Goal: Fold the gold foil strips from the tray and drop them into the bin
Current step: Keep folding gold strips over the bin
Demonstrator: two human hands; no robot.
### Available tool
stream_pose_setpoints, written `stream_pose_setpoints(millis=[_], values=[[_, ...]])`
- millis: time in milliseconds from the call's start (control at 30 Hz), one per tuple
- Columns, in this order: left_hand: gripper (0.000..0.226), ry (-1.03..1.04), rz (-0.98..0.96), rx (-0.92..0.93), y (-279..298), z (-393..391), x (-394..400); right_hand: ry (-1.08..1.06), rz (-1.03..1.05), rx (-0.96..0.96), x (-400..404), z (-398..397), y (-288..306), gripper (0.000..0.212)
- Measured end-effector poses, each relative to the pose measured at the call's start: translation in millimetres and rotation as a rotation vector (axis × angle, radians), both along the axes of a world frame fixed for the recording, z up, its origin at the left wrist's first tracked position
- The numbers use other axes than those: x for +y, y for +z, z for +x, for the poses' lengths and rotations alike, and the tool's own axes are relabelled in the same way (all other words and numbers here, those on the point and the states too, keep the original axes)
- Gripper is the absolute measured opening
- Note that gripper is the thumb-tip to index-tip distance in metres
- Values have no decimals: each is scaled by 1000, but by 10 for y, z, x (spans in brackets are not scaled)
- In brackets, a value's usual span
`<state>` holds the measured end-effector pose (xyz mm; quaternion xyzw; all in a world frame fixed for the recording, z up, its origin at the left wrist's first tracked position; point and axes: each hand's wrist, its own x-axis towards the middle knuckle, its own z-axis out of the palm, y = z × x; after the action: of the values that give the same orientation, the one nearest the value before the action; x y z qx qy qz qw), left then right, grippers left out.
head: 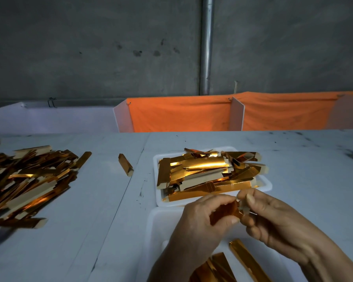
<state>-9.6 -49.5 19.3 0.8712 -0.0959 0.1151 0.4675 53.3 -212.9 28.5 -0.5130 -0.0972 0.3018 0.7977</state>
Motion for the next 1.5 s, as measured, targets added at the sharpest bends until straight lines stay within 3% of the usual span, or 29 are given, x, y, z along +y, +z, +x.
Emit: stream_pose_setpoints(millis=[167, 300, 533, 833, 933, 1167, 1267, 1400, 1500], values=[[36, -8, 84, -46, -13, 4, -32, -24, -110, -86, 44, -13, -47, 12], [34, 40, 8, -8, -11, 4, -4, 17, -108, -81, 3, 11, -27, 6], [26, 39, 73, -14, -12, 21, -6, 24, -246, -135, 5, 57, -22, 22], [23, 47, 68, -54, -20, 28, 8, 31, -161, -35, -37, 78, -31, 19], [23, 38, 98, -86, -23, 19, -2, 22, -222, -77, -30, 70, -31, 8], [20, 19, 234, -188, -33, 49, 7, 19, -335, -253, -14, 48, -36, 6], [18, 7, 167, -203, -36, 47, 21, 59, -287, -254, -38, 60, -16, 5], [21, -20, -75, -186, -38, 30, 61, 73, -102, -162, -46, 65, -1, 9], [22, -56, -142, -166, -40, 33, 64, 71, -91, -182, -40, 59, -12, 8]])
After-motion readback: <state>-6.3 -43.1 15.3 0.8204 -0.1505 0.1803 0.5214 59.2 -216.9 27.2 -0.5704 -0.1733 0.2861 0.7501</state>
